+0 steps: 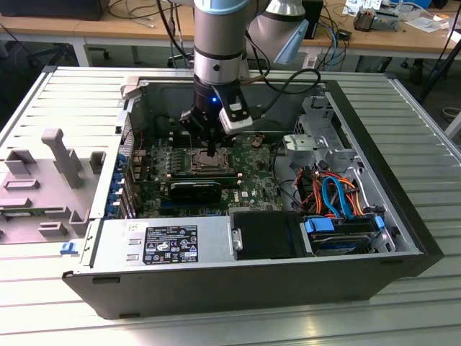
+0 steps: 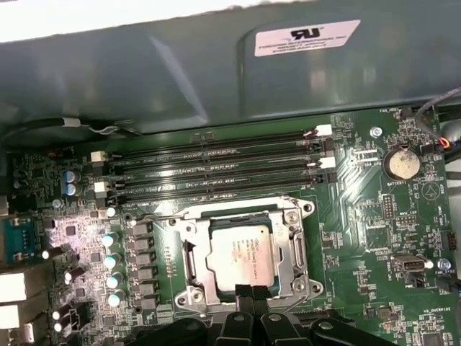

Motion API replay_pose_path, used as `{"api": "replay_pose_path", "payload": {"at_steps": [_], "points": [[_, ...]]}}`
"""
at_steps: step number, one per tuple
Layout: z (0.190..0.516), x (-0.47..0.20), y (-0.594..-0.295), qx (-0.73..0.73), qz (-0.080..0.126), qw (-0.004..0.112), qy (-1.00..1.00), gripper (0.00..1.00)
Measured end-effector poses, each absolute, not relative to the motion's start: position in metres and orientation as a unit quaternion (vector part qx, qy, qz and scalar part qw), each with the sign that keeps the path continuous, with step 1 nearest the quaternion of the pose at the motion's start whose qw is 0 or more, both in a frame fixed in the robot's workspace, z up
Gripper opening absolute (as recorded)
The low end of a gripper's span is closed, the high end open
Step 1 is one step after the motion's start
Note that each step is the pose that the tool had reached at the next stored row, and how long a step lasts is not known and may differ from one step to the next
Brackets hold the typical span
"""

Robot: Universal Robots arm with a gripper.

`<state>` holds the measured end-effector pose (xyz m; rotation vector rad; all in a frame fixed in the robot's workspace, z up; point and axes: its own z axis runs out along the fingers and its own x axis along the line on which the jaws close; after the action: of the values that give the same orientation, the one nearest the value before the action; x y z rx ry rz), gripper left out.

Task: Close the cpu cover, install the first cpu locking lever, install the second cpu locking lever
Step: 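Install the second cpu locking lever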

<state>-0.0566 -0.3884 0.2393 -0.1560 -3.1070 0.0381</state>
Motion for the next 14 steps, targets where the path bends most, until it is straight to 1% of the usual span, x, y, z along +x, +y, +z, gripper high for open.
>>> {"api": "replay_pose_path", "payload": {"at_steps": [14], "points": [[0.2393, -0.0566, -0.3884, 0.002, 0.013, 0.015, -1.000, 0.11]]}}
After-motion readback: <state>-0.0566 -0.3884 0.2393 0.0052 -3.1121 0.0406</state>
